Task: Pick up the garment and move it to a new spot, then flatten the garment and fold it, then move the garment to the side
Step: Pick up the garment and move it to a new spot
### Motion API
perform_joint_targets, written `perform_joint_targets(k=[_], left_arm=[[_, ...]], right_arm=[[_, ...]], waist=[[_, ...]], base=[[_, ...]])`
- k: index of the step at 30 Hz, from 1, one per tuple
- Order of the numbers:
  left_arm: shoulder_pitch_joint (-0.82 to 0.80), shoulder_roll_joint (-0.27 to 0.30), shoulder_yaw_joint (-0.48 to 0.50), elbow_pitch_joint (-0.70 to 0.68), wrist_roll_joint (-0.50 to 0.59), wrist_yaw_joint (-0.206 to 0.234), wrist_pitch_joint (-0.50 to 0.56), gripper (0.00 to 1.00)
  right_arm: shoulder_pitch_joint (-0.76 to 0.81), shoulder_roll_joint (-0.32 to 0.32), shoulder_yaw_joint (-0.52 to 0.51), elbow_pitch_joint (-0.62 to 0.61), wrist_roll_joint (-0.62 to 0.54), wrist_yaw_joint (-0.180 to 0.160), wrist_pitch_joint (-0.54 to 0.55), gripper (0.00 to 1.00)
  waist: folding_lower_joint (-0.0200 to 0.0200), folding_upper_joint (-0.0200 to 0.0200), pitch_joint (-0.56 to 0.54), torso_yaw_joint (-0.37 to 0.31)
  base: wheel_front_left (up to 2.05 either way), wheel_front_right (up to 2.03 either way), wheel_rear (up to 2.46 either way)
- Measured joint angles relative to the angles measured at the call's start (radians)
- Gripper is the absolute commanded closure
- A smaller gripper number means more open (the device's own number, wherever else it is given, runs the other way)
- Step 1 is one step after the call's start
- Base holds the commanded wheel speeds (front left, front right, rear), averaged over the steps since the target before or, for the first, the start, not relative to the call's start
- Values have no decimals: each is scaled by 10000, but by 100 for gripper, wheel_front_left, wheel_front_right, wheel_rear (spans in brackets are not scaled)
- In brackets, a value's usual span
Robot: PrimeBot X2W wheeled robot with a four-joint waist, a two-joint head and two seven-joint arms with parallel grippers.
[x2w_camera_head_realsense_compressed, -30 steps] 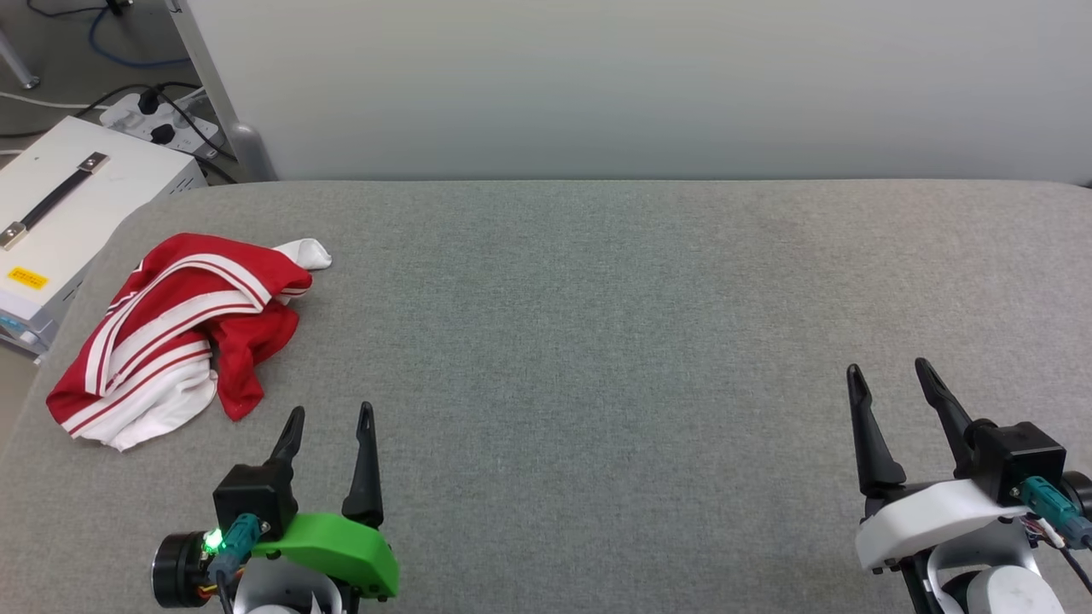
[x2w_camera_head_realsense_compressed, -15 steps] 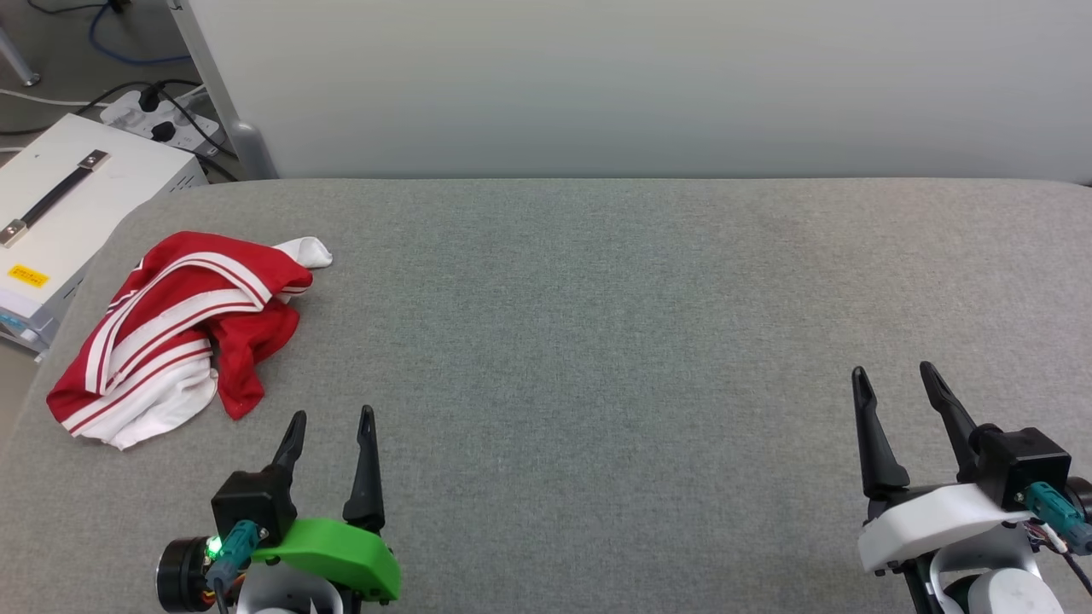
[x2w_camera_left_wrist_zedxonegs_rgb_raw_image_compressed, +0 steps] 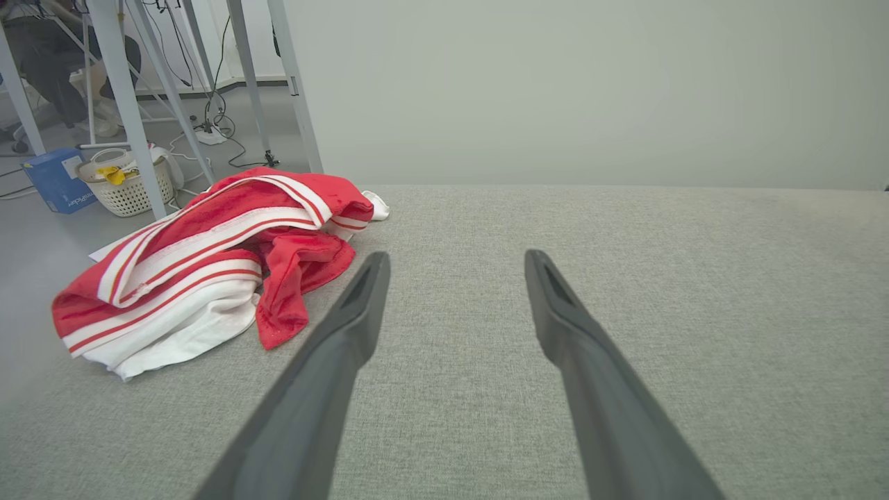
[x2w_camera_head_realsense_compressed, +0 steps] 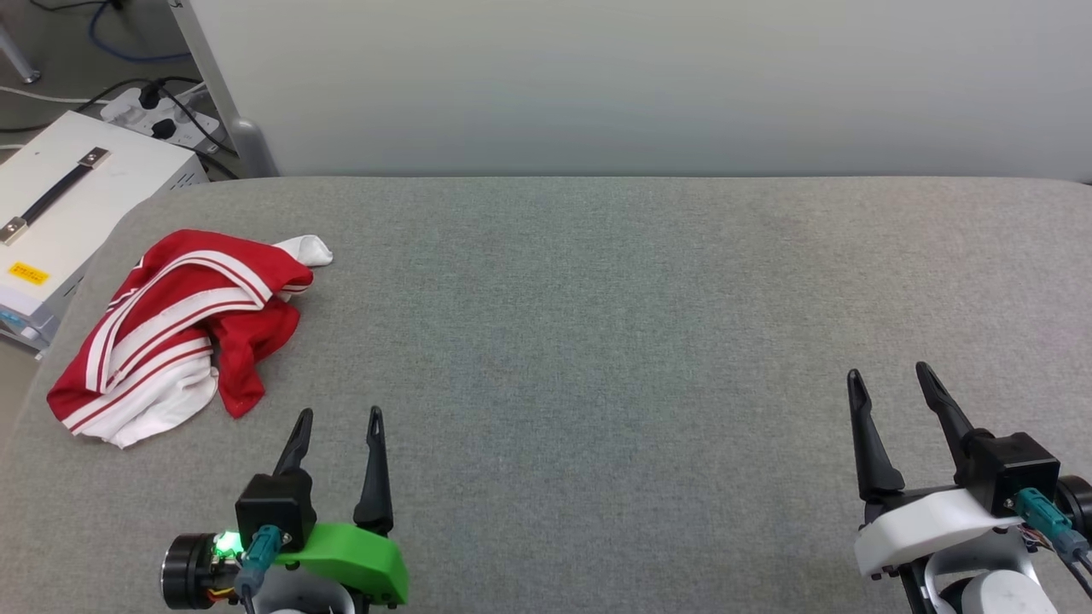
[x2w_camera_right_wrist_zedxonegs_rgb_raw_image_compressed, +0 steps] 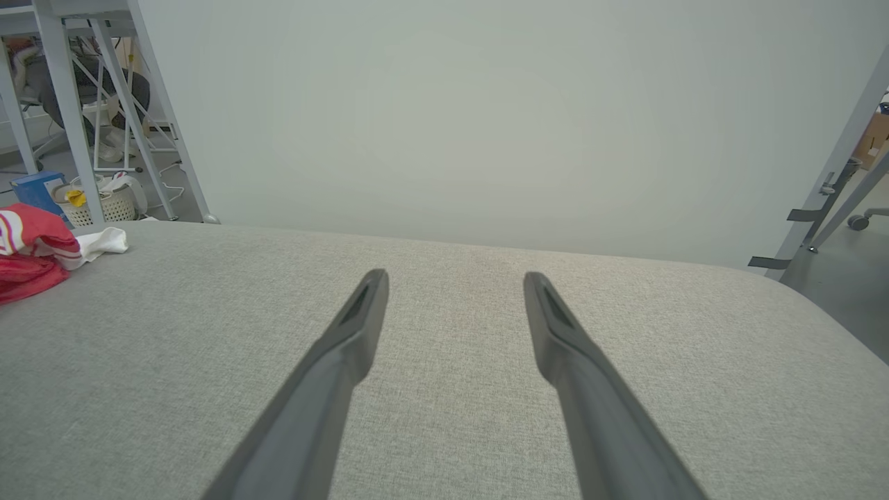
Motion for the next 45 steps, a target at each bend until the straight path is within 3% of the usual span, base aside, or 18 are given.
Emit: perform_joint_targets(k=[17, 45], left_arm=[[1, -2, -102, 268, 0, 102, -355, 0], [14, -8, -82, 316, -46, -4, -614, 0]], right_arm=[[6, 0, 167, 86, 105, 0, -341, 0], [18, 4, 907, 395, 418, 0, -558, 0]], waist=[[0, 0, -40, 730], [0, 0, 105, 3854]], base=[[0, 0, 0], [0, 0, 0]])
